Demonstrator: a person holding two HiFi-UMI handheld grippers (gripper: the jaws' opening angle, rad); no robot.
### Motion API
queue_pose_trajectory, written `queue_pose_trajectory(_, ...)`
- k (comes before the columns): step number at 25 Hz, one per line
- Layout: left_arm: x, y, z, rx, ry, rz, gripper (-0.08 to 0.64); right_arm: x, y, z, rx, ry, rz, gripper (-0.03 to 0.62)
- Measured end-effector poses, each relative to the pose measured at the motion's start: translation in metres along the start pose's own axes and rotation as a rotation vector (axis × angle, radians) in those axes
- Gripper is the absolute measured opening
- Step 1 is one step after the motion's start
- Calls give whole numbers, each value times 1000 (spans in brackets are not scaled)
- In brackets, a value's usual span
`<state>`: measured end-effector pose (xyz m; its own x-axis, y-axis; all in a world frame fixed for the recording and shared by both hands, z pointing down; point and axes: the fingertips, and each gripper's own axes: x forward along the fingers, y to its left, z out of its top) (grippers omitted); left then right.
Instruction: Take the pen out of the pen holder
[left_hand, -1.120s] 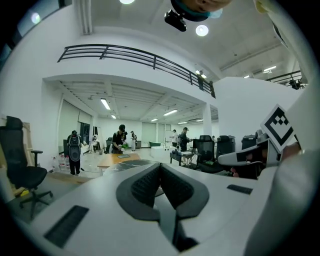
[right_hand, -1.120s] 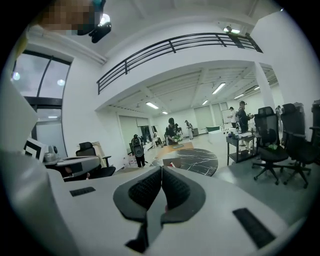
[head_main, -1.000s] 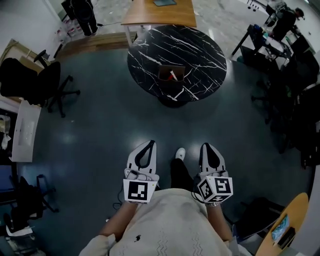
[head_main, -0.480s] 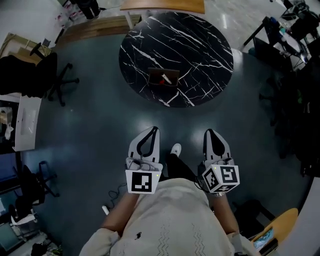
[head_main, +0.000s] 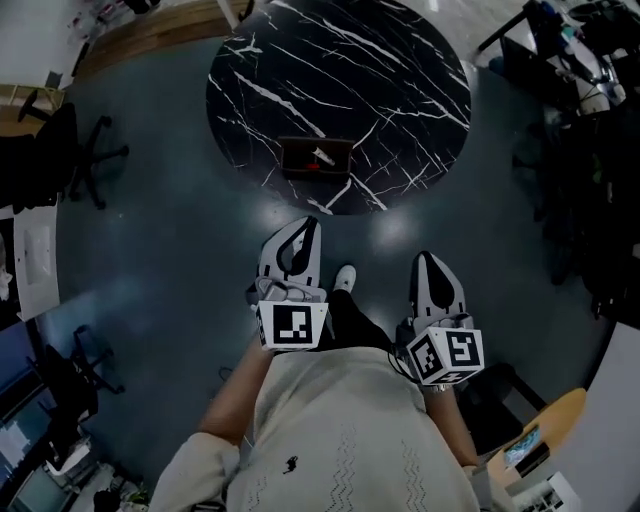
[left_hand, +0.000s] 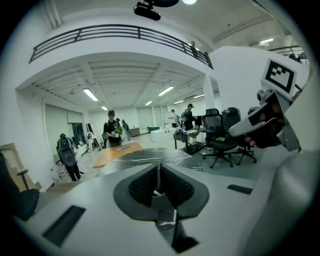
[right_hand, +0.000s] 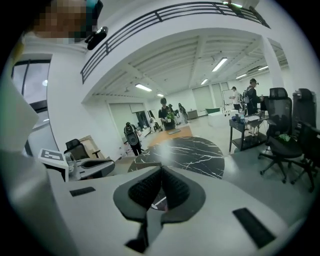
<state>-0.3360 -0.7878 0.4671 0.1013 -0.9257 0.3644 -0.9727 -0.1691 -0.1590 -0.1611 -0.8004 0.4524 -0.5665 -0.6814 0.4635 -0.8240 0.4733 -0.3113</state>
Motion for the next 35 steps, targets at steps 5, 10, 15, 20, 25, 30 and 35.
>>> queue_pose_trajectory(5,67,26,-38,56,71,-89,14,49,12,6,5,63,-57,18)
queue_pose_trajectory(10,114,37,-67,181,107,-175,26,105,16,10,42,77,-81,18)
queue_pose_trajectory(15,133,32,-97,231,162,-262,78,139,16,14,52,89,-98,18)
queue_pose_trajectory(20,145,30,-117,239,182,-311,78,156,12,3,62,125,-127,18)
queue_pose_trajectory(25,155,23,-126,261,181,-360,78,167,17,-3,68,146,-147,18)
queue_pose_trajectory(30,167,26,-132,277,175,-328,77,168,22,-8,67,148,-149,18)
queue_pose_trajectory(35,166,35,-121,234,133,-267,63,161,19,-9,71,142,-155,18)
